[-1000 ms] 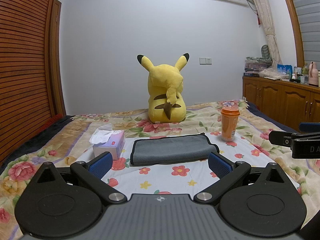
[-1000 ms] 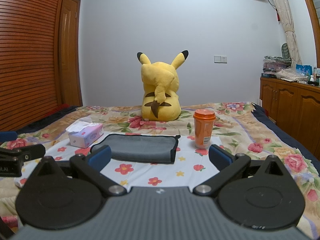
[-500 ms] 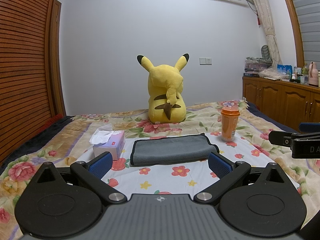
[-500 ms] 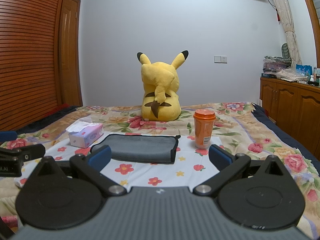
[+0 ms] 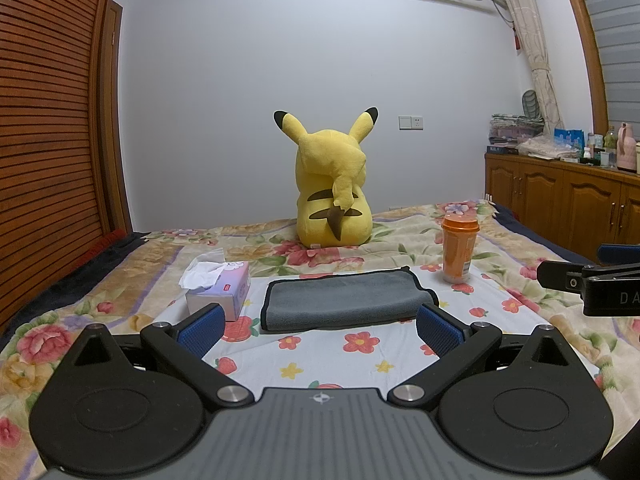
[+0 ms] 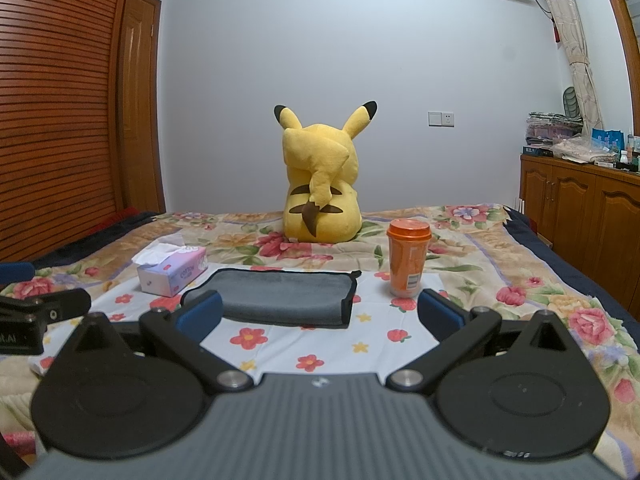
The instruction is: Fold towel
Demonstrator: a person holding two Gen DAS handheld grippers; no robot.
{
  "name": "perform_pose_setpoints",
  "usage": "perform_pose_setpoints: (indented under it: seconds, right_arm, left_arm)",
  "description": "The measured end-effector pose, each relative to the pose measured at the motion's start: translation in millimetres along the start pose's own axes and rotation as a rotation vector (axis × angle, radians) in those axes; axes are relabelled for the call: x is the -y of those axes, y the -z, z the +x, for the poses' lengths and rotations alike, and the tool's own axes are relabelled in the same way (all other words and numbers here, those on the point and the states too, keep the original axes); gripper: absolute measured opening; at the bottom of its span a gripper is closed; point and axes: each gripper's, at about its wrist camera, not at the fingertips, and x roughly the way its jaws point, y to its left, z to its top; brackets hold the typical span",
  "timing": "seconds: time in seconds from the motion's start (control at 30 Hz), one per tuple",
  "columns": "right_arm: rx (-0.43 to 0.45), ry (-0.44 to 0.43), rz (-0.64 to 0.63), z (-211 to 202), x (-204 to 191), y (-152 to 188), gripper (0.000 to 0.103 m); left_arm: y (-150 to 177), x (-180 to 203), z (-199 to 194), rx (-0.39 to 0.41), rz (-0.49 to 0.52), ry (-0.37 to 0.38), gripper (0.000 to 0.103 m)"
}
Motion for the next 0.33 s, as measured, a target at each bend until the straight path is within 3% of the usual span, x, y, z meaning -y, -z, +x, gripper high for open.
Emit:
perform_pose_setpoints:
  seconds: [0.33]
  right_arm:
    - [0.000, 0.000, 0.000, 0.2, 0.2, -0.1, 0.103]
  left_arm:
    - [0.0, -1.0, 0.5, 0.001, 0.001, 0.000, 0.103]
